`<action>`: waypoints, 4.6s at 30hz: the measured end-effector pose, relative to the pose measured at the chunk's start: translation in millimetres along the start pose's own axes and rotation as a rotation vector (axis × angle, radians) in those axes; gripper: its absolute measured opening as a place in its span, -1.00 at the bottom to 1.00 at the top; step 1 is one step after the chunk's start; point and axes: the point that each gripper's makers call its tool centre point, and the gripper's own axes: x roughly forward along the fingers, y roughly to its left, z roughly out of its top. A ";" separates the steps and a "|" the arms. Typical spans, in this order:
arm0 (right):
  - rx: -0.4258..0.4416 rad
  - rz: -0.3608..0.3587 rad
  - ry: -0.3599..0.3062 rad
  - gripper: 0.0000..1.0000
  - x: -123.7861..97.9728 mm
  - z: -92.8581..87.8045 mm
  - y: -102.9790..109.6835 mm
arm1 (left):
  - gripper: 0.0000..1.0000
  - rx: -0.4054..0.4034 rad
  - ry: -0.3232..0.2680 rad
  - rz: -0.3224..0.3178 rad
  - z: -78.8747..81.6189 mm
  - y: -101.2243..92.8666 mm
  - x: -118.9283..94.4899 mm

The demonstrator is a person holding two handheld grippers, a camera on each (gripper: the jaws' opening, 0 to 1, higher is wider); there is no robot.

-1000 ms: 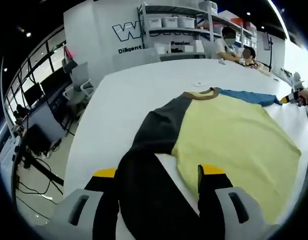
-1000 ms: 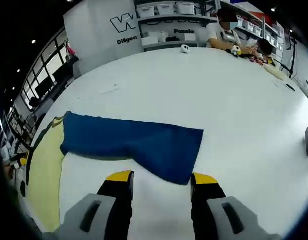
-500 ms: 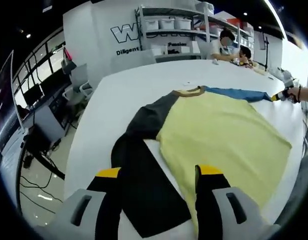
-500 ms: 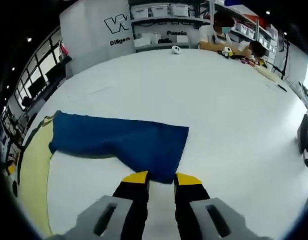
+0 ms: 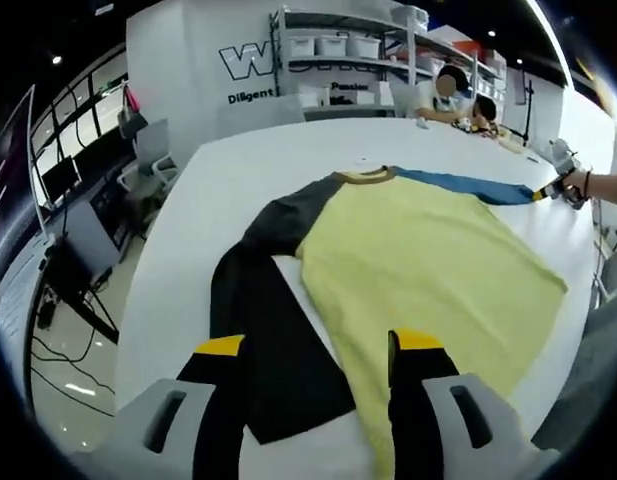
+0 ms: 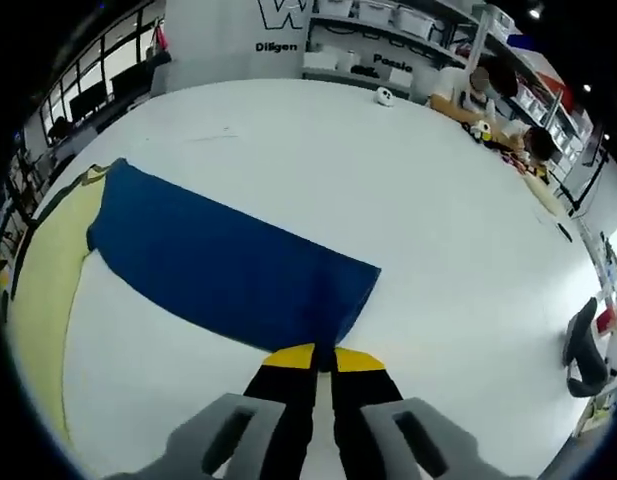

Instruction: Fold the garment on the visible template until the final outline fits inside the template.

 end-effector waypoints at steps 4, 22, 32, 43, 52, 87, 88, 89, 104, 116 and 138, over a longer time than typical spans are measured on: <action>0.042 -0.001 0.011 -0.82 1.2 -5.4 -6.8 | 0.11 0.010 -0.002 -0.007 1.7 -2.0 0.1; 0.297 0.008 -0.065 -0.61 3.3 -2.6 -6.9 | 0.21 -0.019 -0.015 -0.026 3.7 -10.9 -2.5; 0.352 -0.004 -0.081 -1.00 8.0 -0.4 -5.4 | 0.21 -0.020 0.004 -0.026 -7.1 -7.6 -1.8; 0.415 0.016 -0.105 -1.00 2.1 5.3 -5.4 | 0.23 0.006 0.021 -0.046 -9.3 -18.5 -4.3; 0.487 0.098 -0.119 -1.00 -18.9 28.6 21.3 | 0.33 -0.022 0.038 -0.061 -12.9 -21.1 -9.6; 0.386 0.572 -0.214 -1.00 -52.1 146.2 239.0 | 0.90 0.024 0.017 -0.122 -10.7 -46.8 -30.3; 0.390 0.580 -0.213 -1.00 -53.0 148.5 245.1 | 0.91 0.022 0.017 -0.126 -10.6 -47.5 -30.7; 0.393 0.588 -0.212 -1.00 -53.9 150.8 251.2 | 0.91 0.021 0.017 -0.129 -10.6 -48.2 -31.1; 0.335 0.734 -0.225 -1.00 -76.7 187.2 331.4 | 0.98 0.018 0.014 -0.157 -10.3 -51.6 -37.6; 0.270 0.810 -0.196 -1.00 -82.6 196.4 399.6 | 0.98 0.013 0.025 -0.175 -14.4 -50.1 -43.8; 0.171 0.876 -0.150 -1.00 -87.9 172.5 493.5 | 0.98 0.044 0.010 -0.159 -13.9 -40.8 -43.2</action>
